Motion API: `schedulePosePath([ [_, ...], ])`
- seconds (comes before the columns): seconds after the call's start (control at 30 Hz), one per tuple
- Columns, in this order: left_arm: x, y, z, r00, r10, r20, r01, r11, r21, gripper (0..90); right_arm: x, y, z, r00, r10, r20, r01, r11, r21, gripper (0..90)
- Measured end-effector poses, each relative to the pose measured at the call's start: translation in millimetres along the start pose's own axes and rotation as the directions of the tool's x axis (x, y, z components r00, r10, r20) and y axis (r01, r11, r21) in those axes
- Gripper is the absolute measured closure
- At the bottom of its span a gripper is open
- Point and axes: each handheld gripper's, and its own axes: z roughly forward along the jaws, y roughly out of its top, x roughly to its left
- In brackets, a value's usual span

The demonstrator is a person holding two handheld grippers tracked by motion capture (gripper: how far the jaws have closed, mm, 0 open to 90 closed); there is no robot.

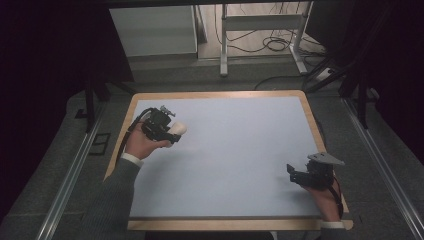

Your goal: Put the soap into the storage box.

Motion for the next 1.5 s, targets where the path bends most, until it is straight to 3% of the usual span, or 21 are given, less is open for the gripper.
schedulePosePath([
  [0.47,22.2,5.4,-7.3,0.999,-0.029,-0.035,0.029,0.9996,0.006,49.4,-2.5,-0.4,-0.3,1.0,0.004,0.003,-0.004,1.0,-0.003,8.9],
  [0.93,43.1,3.1,-3.5,0.9959,-0.074,-0.051,0.075,0.9971,0.014,49.4,-2.5,-0.4,-0.2,1.0,0.005,0.002,-0.005,1.0,-0.001,8.9],
  [1.27,60.5,0.9,5.5,0.99,-0.118,-0.077,0.121,0.9922,0.03,49.4,-2.4,-0.6,0.0,1.0,0.005,0.002,-0.005,1.0,0.002,8.9],
  [1.5,76.6,-0.4,16.2,0.9822,-0.165,-0.089,0.17,0.9845,0.044,49.4,-2.1,-1.0,0.8,1.0,0.004,0.007,-0.004,1.0,0.001,8.9],
])
